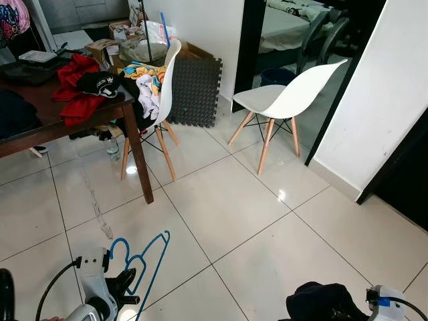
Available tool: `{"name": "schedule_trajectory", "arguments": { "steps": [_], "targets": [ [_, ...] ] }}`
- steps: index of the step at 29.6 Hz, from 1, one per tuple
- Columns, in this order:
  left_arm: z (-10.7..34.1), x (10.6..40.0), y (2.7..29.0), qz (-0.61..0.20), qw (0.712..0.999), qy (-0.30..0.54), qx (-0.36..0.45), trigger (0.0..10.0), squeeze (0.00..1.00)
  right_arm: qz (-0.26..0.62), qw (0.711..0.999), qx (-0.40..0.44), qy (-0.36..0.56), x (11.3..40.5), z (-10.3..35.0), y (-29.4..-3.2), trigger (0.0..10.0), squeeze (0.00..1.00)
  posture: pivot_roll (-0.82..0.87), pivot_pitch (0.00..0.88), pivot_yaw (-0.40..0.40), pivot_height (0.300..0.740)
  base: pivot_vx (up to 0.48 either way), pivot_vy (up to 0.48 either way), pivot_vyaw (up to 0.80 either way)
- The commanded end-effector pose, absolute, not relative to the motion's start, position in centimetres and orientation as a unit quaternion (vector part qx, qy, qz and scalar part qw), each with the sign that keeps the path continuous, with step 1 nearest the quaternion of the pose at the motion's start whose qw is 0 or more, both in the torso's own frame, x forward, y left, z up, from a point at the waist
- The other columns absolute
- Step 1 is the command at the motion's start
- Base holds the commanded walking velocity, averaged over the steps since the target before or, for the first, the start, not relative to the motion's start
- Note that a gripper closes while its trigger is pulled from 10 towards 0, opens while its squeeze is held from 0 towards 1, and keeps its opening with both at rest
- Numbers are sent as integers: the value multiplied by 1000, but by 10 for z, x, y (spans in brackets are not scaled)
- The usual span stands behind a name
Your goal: Hang hanger
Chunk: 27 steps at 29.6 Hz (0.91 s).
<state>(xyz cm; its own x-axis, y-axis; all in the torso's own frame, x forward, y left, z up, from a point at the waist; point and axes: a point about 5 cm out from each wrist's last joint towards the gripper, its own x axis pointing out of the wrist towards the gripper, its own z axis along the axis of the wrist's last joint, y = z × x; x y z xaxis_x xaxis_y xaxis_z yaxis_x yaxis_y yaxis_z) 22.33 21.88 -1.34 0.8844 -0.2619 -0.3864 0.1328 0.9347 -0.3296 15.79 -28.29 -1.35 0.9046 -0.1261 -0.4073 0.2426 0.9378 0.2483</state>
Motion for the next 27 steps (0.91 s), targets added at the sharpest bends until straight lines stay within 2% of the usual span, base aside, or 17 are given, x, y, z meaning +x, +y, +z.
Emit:
{"name": "schedule_trajectory", "arguments": {
  "steps": [1,27],
  "targets": [
    [-14,221,218,-102,958,222,-149,10000,0,-98,964,150,195,156,-14,-284,10000,0,17,101,-39,740,0,0,0],
    [-11,215,218,-103,958,220,-152,10000,0,-101,964,152,193,149,-11,-287,10000,0,12,152,-41,740,0,0,0]
  ]
}}
